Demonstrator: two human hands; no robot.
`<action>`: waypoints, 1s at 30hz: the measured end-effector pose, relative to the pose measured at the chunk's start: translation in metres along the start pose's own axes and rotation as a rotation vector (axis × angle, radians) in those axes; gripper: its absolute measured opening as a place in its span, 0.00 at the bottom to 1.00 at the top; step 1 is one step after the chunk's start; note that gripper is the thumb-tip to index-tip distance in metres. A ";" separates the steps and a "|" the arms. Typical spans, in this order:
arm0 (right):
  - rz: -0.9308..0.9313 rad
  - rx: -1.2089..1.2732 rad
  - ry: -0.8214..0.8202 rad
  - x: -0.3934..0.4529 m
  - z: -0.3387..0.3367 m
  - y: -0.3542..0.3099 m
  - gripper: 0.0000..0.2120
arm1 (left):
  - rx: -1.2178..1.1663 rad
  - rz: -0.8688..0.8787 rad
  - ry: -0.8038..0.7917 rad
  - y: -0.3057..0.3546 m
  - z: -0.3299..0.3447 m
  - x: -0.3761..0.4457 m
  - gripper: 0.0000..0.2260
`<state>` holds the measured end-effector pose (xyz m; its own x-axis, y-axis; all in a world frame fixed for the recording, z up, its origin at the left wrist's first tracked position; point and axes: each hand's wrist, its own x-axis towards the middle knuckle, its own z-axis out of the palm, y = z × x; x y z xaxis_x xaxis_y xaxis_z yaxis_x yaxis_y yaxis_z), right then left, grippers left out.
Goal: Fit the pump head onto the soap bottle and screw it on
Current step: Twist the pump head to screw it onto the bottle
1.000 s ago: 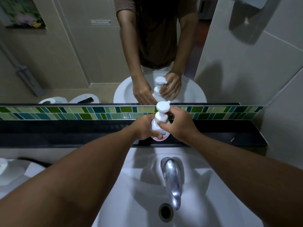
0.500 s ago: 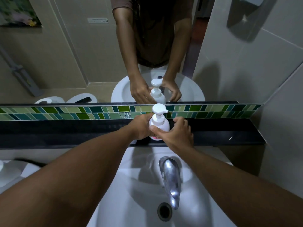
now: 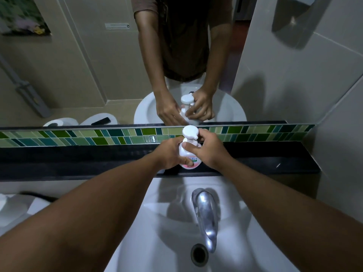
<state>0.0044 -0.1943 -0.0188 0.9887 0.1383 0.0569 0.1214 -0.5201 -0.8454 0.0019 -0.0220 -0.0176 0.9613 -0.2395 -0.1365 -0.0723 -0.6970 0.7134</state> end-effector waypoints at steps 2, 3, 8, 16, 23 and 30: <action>0.058 -0.079 0.137 -0.004 0.012 -0.008 0.27 | -0.014 0.006 0.006 -0.002 0.001 0.000 0.28; 0.108 -0.127 0.193 -0.007 0.016 -0.012 0.28 | -0.037 0.006 0.007 -0.003 0.001 0.000 0.26; 0.337 -0.245 0.245 -0.023 0.021 -0.024 0.43 | -0.075 0.008 0.024 -0.013 0.005 -0.001 0.23; 0.152 -0.167 0.002 -0.033 -0.014 0.006 0.41 | -0.111 -0.014 0.028 -0.009 0.005 -0.003 0.32; -0.110 -0.040 -0.270 0.004 -0.028 0.001 0.19 | -0.141 -0.027 0.044 -0.013 0.006 0.000 0.31; 0.143 -0.263 0.203 -0.015 0.012 -0.013 0.32 | -0.145 -0.010 0.046 -0.018 0.007 -0.002 0.28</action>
<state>-0.0125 -0.1800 -0.0151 0.9914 -0.1079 0.0742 -0.0274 -0.7248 -0.6885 -0.0007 -0.0141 -0.0351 0.9731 -0.1997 -0.1149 -0.0269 -0.5936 0.8043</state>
